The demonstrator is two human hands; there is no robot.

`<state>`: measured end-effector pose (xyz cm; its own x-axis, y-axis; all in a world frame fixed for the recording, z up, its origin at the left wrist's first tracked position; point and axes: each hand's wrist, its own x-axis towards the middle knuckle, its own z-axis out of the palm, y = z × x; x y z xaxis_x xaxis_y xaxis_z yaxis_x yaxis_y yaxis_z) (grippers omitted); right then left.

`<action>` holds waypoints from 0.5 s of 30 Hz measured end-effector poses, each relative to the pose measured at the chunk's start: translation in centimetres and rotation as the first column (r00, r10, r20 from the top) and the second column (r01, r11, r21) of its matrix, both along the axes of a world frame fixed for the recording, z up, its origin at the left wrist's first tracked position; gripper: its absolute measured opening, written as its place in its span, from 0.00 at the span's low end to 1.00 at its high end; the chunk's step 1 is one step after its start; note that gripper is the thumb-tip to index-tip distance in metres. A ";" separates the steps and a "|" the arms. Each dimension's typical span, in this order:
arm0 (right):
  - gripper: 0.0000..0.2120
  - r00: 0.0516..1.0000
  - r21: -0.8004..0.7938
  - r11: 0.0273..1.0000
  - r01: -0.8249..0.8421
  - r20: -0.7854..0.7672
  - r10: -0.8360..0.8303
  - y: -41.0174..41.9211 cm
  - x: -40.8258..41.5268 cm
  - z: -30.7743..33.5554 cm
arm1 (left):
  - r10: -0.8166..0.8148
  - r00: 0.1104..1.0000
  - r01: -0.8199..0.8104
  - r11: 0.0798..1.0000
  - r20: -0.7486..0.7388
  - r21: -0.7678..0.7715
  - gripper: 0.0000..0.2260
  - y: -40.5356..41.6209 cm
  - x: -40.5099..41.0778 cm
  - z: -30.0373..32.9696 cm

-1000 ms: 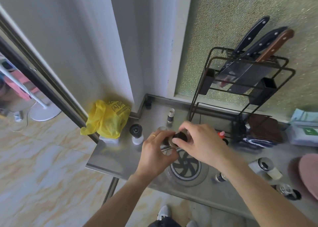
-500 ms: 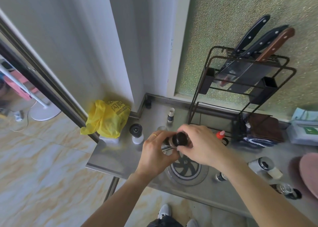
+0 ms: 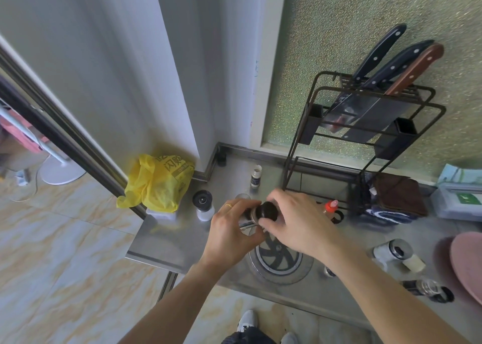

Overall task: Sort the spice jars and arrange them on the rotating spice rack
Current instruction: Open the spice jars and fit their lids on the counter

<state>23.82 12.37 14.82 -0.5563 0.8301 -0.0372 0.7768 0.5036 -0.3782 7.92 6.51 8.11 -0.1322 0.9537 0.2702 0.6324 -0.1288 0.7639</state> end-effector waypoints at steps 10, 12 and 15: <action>0.24 0.999 0.035 0.999 0.024 -0.029 -0.023 0.1 -1.2 -0.4 | -0.011 0.999 0.012 1.000 -0.030 0.004 0.20 0.0 -1.0 -0.7; 0.25 0.998 -0.016 1.000 -0.017 -0.067 0.016 0.1 -1.4 -0.7 | -0.016 1.000 0.016 1.000 -0.020 0.012 0.20 0.0 -1.2 -0.8; 0.17 0.994 0.021 1.000 -0.001 -0.108 0.003 0.1 -1.9 -1.3 | -0.002 1.000 0.002 1.000 -0.003 0.028 0.20 -0.2 -1.6 -0.9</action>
<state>21.92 12.43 13.52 -0.5577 0.8290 0.0408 0.7310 0.5138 -0.4491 6.30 6.36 7.18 -0.1290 0.9462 0.2968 0.6345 -0.1513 0.7580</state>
